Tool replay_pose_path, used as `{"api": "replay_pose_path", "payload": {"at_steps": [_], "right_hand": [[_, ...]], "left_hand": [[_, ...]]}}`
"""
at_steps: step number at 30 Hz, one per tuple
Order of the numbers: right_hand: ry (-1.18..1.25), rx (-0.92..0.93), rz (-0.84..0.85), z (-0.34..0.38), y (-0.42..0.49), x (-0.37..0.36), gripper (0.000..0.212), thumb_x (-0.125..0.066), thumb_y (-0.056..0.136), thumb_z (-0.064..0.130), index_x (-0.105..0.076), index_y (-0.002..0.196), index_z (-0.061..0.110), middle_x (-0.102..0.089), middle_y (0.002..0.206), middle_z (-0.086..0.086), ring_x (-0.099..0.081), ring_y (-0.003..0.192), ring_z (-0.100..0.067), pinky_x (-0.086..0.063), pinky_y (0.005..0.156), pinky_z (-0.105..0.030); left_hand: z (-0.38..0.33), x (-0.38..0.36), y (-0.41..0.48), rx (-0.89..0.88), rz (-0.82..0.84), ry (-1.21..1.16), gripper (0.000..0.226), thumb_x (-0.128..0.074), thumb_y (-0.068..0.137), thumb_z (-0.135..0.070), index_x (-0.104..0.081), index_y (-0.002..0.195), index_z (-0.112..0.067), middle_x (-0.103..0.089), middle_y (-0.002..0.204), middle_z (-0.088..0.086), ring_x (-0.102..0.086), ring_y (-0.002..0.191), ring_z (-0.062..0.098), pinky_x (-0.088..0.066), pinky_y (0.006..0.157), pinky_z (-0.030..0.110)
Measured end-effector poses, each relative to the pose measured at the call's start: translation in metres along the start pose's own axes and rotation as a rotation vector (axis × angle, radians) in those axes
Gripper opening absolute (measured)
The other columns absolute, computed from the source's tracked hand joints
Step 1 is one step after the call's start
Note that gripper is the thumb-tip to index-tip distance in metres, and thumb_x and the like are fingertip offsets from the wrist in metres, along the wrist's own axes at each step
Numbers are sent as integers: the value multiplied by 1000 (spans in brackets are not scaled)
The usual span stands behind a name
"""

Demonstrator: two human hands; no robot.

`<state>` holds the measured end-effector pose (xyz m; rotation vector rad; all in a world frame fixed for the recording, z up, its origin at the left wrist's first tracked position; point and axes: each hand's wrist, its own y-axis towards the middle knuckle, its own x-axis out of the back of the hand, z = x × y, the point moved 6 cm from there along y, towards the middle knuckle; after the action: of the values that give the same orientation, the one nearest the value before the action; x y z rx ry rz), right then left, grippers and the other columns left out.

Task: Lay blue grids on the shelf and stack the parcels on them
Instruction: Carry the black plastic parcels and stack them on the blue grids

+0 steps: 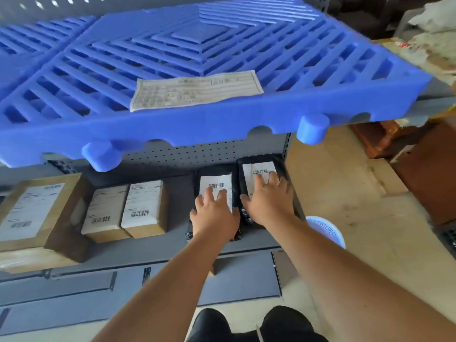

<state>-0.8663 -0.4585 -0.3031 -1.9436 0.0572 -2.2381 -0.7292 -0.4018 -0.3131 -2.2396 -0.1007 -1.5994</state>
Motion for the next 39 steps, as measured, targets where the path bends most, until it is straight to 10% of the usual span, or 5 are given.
{"api": "replay_pose_path", "payload": {"at_steps": [6, 39], "right_hand": [[41, -5, 40, -6, 31, -29, 71, -45, 94, 63, -16, 154, 41, -1, 167, -13, -11, 148, -47, -17, 117, -63], [91, -139, 174, -24, -32, -20, 67, -64, 80, 58, -38, 138, 39, -23, 157, -6, -36, 130, -41, -39, 101, -52]], "left_hand": [[5, -31, 31, 18, 27, 50, 70, -46, 96, -58, -19, 157, -37, 5, 169, -5, 5, 155, 34, -17, 120, 62], [21, -23, -15, 55, 58, 38, 78, -55, 83, -66, -27, 150, -37, -18, 157, -1, -34, 132, 39, -35, 106, 51]]}}
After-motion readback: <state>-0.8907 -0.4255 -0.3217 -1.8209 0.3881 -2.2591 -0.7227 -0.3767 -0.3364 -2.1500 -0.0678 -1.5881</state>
